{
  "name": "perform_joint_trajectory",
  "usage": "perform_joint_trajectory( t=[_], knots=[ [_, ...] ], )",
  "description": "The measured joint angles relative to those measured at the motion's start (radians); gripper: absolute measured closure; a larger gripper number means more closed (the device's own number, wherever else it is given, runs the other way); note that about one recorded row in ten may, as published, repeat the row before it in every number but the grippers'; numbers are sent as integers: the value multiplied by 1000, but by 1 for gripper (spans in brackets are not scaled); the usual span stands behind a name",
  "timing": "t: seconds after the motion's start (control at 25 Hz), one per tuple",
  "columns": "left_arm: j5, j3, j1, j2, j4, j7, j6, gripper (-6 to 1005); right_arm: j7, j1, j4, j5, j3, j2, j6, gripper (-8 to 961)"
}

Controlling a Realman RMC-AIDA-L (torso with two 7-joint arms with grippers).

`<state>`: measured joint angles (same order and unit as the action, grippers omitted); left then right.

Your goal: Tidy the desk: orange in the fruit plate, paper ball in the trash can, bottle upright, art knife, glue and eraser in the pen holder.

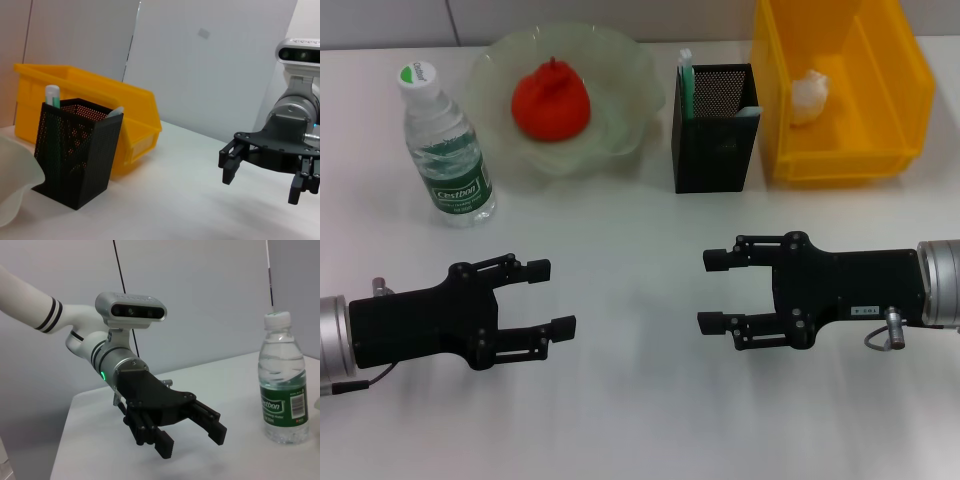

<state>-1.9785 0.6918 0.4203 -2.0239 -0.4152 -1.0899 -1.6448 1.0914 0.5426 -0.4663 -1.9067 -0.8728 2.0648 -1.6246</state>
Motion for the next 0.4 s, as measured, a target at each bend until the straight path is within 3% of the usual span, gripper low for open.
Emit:
perform_joint_trajectory(
  t=[0.4],
  knots=[
    [0, 0, -2, 1, 1, 3, 8, 170, 1, 0, 0, -1, 0, 0, 0, 227]
  ],
)
